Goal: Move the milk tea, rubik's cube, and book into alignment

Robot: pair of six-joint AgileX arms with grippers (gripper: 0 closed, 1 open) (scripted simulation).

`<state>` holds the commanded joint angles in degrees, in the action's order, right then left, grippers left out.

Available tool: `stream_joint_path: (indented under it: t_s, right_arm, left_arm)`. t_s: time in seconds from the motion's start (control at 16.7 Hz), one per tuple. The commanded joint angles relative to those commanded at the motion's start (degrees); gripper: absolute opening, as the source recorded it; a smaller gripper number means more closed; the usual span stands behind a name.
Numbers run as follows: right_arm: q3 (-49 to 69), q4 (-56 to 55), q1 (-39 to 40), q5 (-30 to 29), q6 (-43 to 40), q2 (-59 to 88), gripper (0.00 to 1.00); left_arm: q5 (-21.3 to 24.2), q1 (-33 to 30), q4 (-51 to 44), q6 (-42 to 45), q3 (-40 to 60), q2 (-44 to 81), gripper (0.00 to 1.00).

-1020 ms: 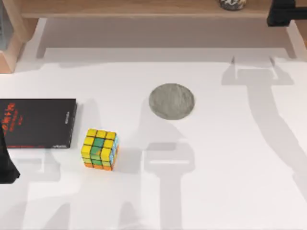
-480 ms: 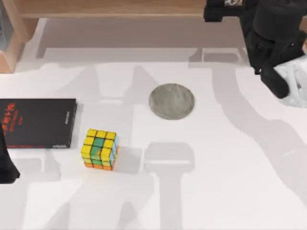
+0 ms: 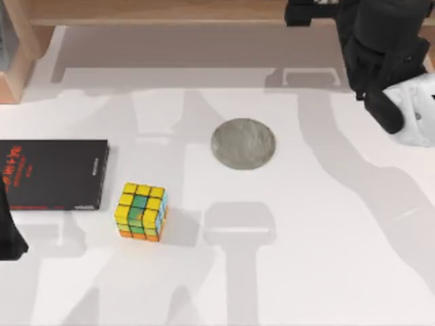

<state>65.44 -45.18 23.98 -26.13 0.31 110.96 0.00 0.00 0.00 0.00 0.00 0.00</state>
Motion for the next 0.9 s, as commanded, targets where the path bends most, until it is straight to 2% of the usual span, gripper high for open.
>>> stream_joint_path:
  t_s: [0.54, 0.9]
  right_arm:
    - [17.41, 5.88, -3.37, 3.2, -0.11, 11.44, 1.0]
    - [19.79, 6.75, -3.87, 3.68, -0.13, 12.94, 1.0]
  left_arm:
    - [0.0, 0.0, 0.0, 0.0, 0.0, 0.0, 1.0]
    - [0.0, 0.0, 0.0, 0.0, 0.0, 0.0, 1.0]
